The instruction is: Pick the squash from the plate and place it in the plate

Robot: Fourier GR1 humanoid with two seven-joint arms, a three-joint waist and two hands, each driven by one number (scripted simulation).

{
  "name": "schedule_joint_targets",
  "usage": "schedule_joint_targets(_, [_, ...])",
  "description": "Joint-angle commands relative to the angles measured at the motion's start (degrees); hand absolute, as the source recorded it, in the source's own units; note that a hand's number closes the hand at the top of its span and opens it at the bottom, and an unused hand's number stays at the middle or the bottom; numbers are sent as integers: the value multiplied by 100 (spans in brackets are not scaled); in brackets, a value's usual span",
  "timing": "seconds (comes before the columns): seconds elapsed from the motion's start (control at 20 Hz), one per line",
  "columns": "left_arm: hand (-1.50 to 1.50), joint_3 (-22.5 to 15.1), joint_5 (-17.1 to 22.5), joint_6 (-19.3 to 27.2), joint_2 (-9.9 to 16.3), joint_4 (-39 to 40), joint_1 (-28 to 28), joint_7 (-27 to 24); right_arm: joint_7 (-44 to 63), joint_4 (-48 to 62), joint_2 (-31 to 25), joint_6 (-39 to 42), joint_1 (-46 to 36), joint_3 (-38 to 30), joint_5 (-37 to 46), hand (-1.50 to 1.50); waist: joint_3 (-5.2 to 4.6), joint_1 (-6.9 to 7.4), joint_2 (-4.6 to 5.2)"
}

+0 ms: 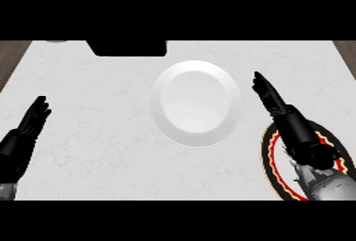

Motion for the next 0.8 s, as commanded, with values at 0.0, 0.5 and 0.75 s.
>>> schedule_joint_targets(0.0, [0, 150, 35, -296, -95, 146, -125, 137, -30, 99, -69, 653, 204, -179, -339, 150, 56, 11, -139])
schedule_joint_targets(0.5, [0, -394, -65, -34, -1123, 653, -480, -66, -2149, 1328, -9, 1057, 536, -783, -426, -150, 66, -50, -98])
schedule_joint_targets(0.75, [0, -187, -78, -240, -1072, 631, -444, 7, -4081, 1706, -308, 1595, 1514, -965, -4, -150, 60, -21, -139])
